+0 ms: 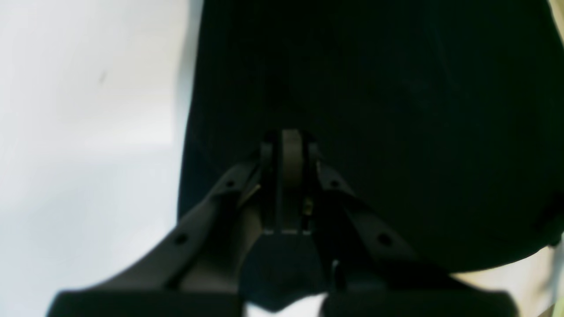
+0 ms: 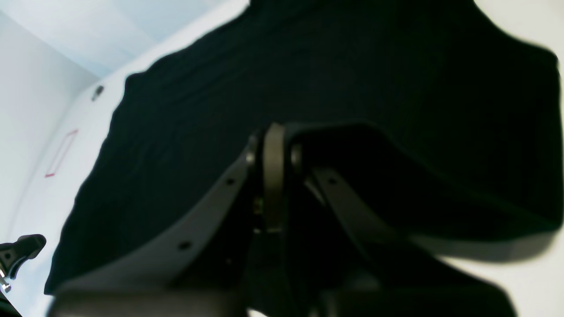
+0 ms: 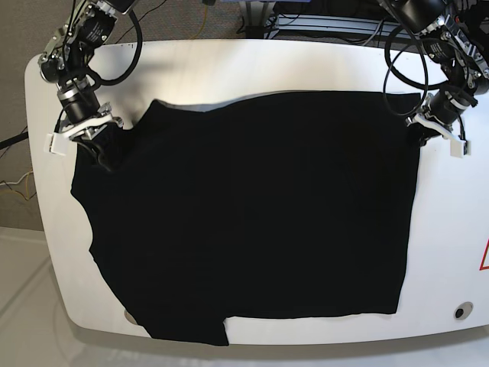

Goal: Fold the T-shirt properly
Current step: 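Lift both grippers slightly, raising the shoulder edge off the table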

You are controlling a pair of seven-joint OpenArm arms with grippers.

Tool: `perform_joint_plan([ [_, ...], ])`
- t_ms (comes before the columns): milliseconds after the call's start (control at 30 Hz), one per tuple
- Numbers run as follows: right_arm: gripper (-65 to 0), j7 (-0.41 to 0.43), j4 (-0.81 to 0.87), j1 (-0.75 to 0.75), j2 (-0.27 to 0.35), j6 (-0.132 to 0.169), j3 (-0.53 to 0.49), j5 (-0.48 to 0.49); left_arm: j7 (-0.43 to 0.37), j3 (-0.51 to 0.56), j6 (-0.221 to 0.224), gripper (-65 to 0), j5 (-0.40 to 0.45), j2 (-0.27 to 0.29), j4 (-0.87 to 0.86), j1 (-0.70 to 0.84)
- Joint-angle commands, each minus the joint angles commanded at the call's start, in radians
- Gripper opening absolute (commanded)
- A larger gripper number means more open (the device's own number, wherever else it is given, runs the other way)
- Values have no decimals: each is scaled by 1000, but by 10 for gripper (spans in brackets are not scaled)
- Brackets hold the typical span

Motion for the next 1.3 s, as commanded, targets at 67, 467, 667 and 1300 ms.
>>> perform_joint_plan([
  [67,-650,0,-6,9,7,-3,-1,-1,1,-1,-1,-650,4,1,-4,-7],
  [467,-650,2,-42,40,43,0,-29,-6,-8,-14,-7,-650,-4,-7,-36,-19],
  [667,-650,1,-47,38,45,-2,-23,-17,-25,-32,-6,-650,3,-18,-21,13],
  [1300,-615,4,-51,34,41,12,-16,-23,-43,-19,9,-430,9,-101,-64,89],
])
